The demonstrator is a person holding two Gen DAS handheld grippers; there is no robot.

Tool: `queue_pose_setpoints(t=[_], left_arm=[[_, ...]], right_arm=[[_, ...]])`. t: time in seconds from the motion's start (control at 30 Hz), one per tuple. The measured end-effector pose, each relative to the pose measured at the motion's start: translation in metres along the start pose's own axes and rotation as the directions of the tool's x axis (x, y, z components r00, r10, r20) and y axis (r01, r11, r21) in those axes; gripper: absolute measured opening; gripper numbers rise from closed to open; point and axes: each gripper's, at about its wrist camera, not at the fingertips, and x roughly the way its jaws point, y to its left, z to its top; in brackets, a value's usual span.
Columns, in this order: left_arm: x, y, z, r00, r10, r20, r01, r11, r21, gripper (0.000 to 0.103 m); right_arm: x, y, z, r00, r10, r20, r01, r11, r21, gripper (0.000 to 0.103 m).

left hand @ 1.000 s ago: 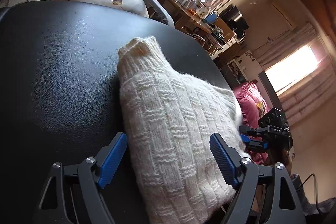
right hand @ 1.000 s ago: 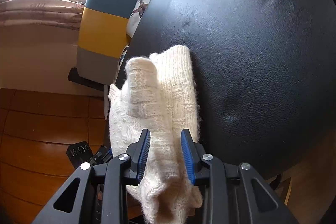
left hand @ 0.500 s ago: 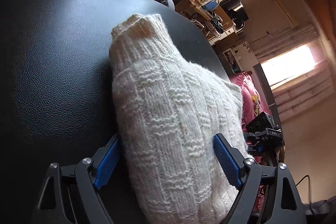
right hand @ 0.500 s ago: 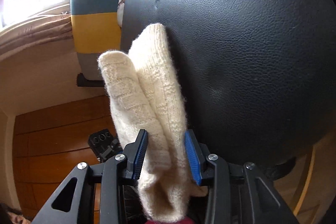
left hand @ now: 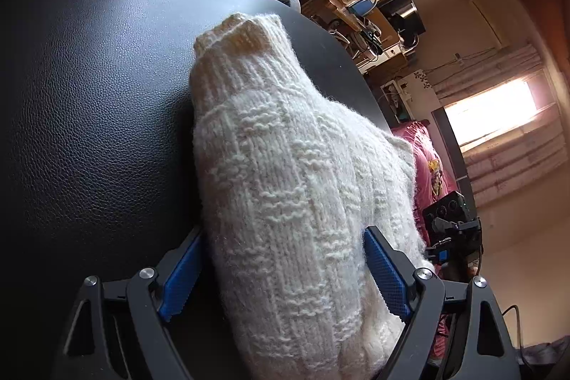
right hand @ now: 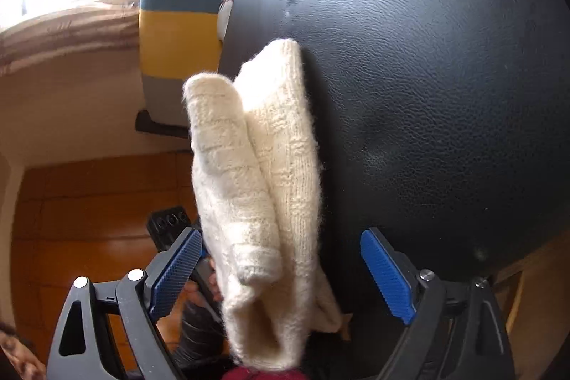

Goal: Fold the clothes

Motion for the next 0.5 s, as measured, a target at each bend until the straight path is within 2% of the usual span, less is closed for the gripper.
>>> queue_pose_setpoints(t=[0.07,0.2,0.3,0.33,0.37,0.43,0.5], left_arm=[[-0.001,-0.002,-0.001,1.0,0.009,0.001,-0.009,1.0,0.015,0.087],[-0.001,-0.006,-0.002,1.0,0.019,0.004,-0.02,0.999,0.041,0.087],[-0.003,-0.01,-0.005,0.999,0.048,0.016,-0.049,0.995,0.083,0.084],[-0.002,-0.014,-0.006,0.997,0.072,0.012,-0.073,0.992,0.107,0.079],[-0.001,-0.017,-0.006,0.995,0.094,0.017,-0.095,0.988,0.126,0.077],[-0.001,-0.024,-0.006,0.99,0.136,0.029,-0.139,0.977,0.16,0.063],[-0.003,-0.03,-0.008,0.988,0.147,0.054,-0.154,0.972,0.18,0.053]], right_arm=[[0.01,0.004,0.003,1.0,0.015,-0.011,-0.015,1.0,-0.007,0.094],[0.032,0.019,0.008,0.999,0.013,-0.032,-0.014,0.999,-0.043,0.102],[0.044,0.033,0.002,0.998,-0.034,-0.05,0.028,0.992,-0.119,0.101],[0.047,0.038,-0.001,0.997,-0.065,-0.05,0.057,0.986,-0.158,0.086],[0.051,0.042,-0.005,0.993,-0.108,-0.039,0.099,0.976,-0.195,0.058],[0.056,0.045,-0.011,0.987,-0.161,-0.013,0.154,0.96,-0.233,0.051],[0.058,0.042,-0.014,0.988,-0.152,-0.007,0.147,0.964,-0.222,0.049]])
